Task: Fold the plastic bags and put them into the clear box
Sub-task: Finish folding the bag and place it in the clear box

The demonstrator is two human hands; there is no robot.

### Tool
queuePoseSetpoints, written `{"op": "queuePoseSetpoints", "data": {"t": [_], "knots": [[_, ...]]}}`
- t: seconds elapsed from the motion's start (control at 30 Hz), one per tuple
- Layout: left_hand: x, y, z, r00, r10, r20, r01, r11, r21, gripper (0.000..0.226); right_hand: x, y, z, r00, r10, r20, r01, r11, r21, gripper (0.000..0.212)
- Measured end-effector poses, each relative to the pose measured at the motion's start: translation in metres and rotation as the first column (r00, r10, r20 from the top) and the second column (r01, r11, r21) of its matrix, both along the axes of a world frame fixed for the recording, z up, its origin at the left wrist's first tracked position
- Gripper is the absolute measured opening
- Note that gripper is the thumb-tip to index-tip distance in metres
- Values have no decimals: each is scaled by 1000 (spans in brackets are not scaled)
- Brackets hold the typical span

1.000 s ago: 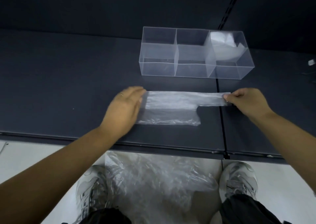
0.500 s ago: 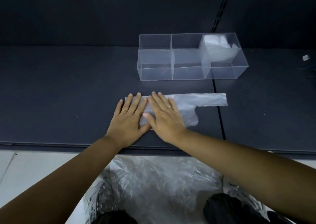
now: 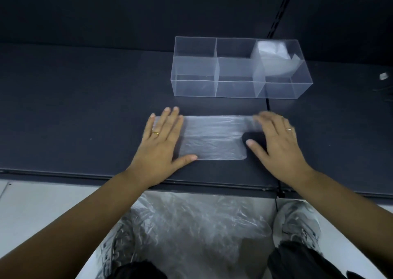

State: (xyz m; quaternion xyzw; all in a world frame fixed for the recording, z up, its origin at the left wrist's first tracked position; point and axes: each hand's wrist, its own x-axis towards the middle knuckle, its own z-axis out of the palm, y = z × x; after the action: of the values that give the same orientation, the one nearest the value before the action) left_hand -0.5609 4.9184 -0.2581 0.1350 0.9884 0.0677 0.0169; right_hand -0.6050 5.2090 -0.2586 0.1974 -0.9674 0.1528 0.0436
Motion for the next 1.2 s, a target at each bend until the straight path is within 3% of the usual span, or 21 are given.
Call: {"op": "queuePoseSetpoints", "data": {"t": [0.07, 0.13, 0.3, 0.43, 0.53, 0.63, 0.7, 0.77, 0.87, 0.93, 1.03, 1.1, 1.2], "knots": [[4, 16, 3, 989, -150, 2, 149, 985, 88, 88, 12, -2, 6, 985, 166, 49, -163, 985, -56, 36], [8, 28, 1, 969, -240, 49, 233, 965, 117, 85, 19, -5, 6, 972, 216, 95, -214, 976, -31, 21], [11, 32, -10, 979, -170, 115, 152, 978, 145, 85, 12, -15, 6, 963, 217, 158, -214, 976, -36, 8], [11, 38, -5, 989, -130, -63, 140, 971, 192, 51, 4, -8, 20, 899, 188, 396, -73, 955, -287, 14], [13, 40, -6, 973, -128, -194, 169, 962, 213, 35, 2, 2, 33, 928, 157, 337, -91, 975, -203, 10], [16, 45, -4, 965, -126, -231, 180, 956, 232, 35, 9, -8, 43, 953, 225, 202, -228, 974, -6, 72], [17, 48, -2, 959, -131, -252, 191, 954, 232, 33, 13, -23, 40, 926, 319, 203, -338, 938, 69, 83], [18, 48, 2, 963, -130, -236, 191, 947, 259, 27, 14, -33, 27, 912, 353, 209, -372, 927, 57, 57], [17, 36, 8, 991, -62, -122, 102, 929, 357, 24, 6, -30, 18, 937, 230, 262, -157, 950, -271, 10], [18, 18, 11, 999, 40, 35, -52, 868, 493, 24, -3, -22, 19, 907, 145, 395, 41, 904, -425, 12], [18, -17, 20, 937, 125, 327, -323, 670, 669, 23, -14, -17, 20, 817, 134, 561, 206, 840, -502, 19], [14, -35, 24, 873, 153, 463, -464, 551, 694, 22, -18, -19, 19, 798, 128, 589, 258, 811, -525, 21], [4, -51, 19, 751, 263, 605, -660, 290, 693, 23, -23, -23, 18, 785, 92, 613, 315, 792, -522, 21]]}}
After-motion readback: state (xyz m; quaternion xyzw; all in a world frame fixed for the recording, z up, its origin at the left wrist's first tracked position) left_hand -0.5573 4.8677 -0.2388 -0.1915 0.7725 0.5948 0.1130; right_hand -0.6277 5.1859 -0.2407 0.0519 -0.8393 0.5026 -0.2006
